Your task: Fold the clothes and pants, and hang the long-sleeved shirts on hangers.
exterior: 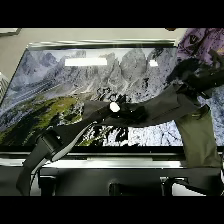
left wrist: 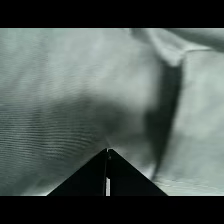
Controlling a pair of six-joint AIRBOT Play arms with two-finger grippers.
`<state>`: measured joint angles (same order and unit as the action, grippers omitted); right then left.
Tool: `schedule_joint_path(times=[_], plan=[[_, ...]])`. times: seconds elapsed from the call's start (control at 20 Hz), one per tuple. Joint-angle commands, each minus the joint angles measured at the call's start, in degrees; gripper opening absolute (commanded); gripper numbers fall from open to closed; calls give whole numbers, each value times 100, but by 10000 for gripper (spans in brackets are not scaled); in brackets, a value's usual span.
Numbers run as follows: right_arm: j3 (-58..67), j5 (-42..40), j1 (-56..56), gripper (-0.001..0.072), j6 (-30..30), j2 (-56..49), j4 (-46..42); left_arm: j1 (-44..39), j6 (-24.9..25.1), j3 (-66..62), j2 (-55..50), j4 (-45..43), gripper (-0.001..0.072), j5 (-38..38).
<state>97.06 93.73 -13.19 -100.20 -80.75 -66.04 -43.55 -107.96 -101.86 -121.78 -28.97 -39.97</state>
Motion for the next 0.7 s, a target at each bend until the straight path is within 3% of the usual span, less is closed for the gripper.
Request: schedule_joint_path(times=[0.0, 0.1, 0.35, 0.65], plan=[[61, 37, 166, 30, -142, 4, -11, 363, -20, -94, 323, -807, 14, -758], [61, -24, 557, 30, -417, 4, -22, 857, -223, -94, 780, -1930, 14, -1587], [59, -796, 2199, 29, -1631, 2, -81, 2430, -33, -94, 2280, -4422, 17, -3445], [61, -2155, 3770, 29, -3029, -181, -219, 4100, 592, -94, 3451, -4815, 18, -4249]])
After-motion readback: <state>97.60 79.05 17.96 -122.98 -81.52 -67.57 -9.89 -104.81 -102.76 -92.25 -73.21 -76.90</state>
